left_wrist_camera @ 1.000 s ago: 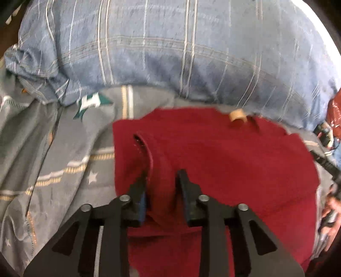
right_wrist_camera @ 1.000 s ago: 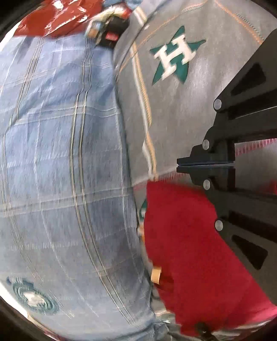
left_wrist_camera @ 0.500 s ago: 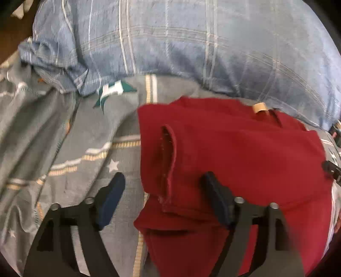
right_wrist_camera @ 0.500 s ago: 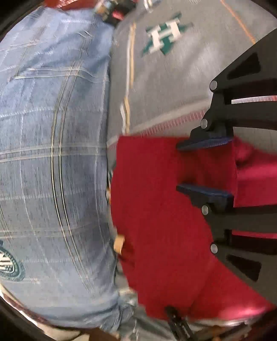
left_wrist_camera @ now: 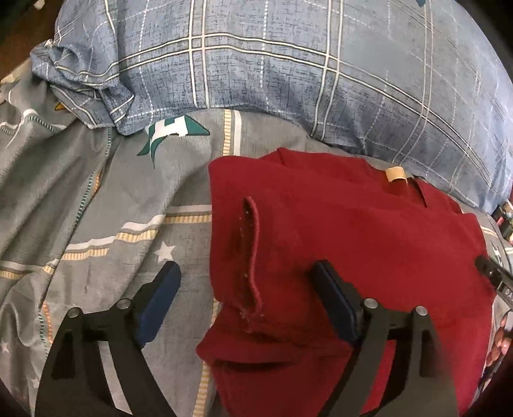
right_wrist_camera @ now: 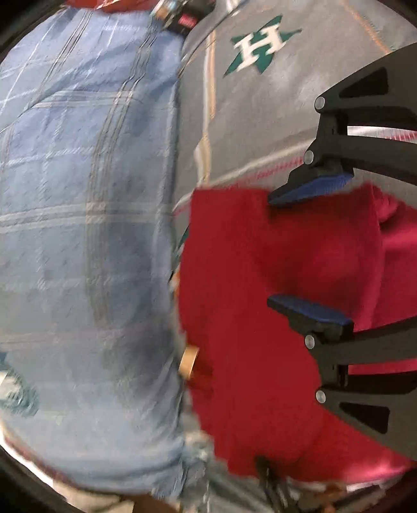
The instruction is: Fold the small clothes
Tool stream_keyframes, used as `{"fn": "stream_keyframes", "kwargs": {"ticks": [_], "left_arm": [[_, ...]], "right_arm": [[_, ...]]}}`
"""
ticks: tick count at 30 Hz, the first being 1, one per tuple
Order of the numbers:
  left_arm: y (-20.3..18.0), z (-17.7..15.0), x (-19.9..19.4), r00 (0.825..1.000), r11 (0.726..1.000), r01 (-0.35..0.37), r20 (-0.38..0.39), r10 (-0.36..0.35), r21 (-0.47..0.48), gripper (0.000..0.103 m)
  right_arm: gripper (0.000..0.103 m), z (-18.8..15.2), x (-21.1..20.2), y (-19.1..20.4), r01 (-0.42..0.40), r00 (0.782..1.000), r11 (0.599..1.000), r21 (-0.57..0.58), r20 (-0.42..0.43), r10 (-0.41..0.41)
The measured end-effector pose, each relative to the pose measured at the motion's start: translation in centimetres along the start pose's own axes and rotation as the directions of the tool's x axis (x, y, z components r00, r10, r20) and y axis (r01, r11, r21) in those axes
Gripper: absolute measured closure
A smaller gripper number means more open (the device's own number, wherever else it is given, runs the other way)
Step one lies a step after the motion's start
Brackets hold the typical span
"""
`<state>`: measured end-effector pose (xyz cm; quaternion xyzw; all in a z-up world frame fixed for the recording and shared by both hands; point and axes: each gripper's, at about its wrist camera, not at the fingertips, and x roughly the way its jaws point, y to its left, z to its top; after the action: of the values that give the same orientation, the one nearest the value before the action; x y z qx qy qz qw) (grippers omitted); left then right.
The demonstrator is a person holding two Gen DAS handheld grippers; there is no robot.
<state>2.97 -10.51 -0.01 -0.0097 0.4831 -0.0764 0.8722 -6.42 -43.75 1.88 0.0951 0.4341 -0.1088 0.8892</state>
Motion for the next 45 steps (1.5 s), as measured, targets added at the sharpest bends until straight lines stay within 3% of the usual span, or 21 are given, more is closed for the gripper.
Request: {"fn": "stream_keyframes", "kwargs": {"ticks": [4, 8, 10, 12, 14, 19, 22, 28, 34, 38, 42, 45], "left_arm": [[-0.4, -0.1, -0.7, 1.0, 1.0, -0.012, 0.011, 0.011, 0.008, 0.015], [-0.9, -0.6, -2.0, 0.997, 0.998, -0.045, 0.058, 0.043, 0.034, 0.015], [-1.1, -0.5, -2.1, 0.997, 0.998, -0.05, 0.062, 0.047, 0.039, 0.015], [-1.3, -0.5, -1.9, 0.996, 0.997, -0.061, 0.067, 0.058, 0.041, 0.015], [-1.3, -0.5, -1.5, 0.996, 0.996, -0.071, 0.059, 0.068, 0.05, 0.015], [-1.3, -0.4, -0.9, 0.997, 0.997, -0.06, 0.043, 0.058, 0.053, 0.015], [-1.5, -0.2, -0.6, 0.997, 0.996, -0.061, 0.04, 0.058, 0.061, 0.015], [-1.5, -0.4, -0.7, 0.997, 0.996, -0.062, 0.042, 0.059, 0.062, 0.015], [-1.7, -0.8, -1.1, 0.996, 0.995, -0.073, 0.055, 0.07, 0.067, 0.015], [-1.9, -1.8, -2.9, 0.996, 0.995, -0.071, 0.065, 0.066, 0.064, 0.015], [-2.0, -3.1, -4.3, 0.997, 0.995, -0.056, 0.062, 0.051, 0.081, 0.015], [-2.2, -3.2, -5.2, 0.995, 0.993, -0.065, 0.079, 0.057, 0.101, 0.015]], "right_arm": [[0.044, 0.0, -0.2, -2.1, -0.063, 0.998, 0.991, 0.12, -0.006, 0.065], [0.042, -0.1, -3.6, -1.7, -0.085, 0.991, 0.993, 0.085, 0.109, 0.076], [0.042, 0.0, -5.2, -0.9, -0.142, 0.977, 0.989, 0.051, 0.171, 0.131], [0.041, 0.2, -5.4, 0.0, -0.211, 0.962, 0.977, 0.027, 0.184, 0.203], [0.046, 0.4, -4.7, 1.3, -0.259, 0.956, 0.966, -0.003, 0.142, 0.257], [0.05, 0.5, -0.6, 2.3, -0.134, 0.991, 0.991, -0.005, 0.026, 0.134], [0.055, 0.7, -0.3, 1.2, -0.082, 0.996, 0.997, 0.01, 0.043, 0.082], [0.051, 0.4, -2.4, 1.0, -0.106, 0.994, 0.994, 0.016, 0.035, 0.105], [0.048, -2.0, -2.7, 1.5, 0.01, 1.0, 0.998, -0.064, -0.022, -0.011], [0.047, -2.2, -2.9, 1.3, 0.004, 1.0, 1.0, -0.01, -0.016, -0.004], [0.046, -3.0, -5.6, 0.7, -0.069, 0.997, 0.997, 0.043, 0.037, 0.068], [0.038, -3.7, -6.7, 0.4, -0.136, 0.988, 0.987, 0.081, 0.081, 0.129]]}}
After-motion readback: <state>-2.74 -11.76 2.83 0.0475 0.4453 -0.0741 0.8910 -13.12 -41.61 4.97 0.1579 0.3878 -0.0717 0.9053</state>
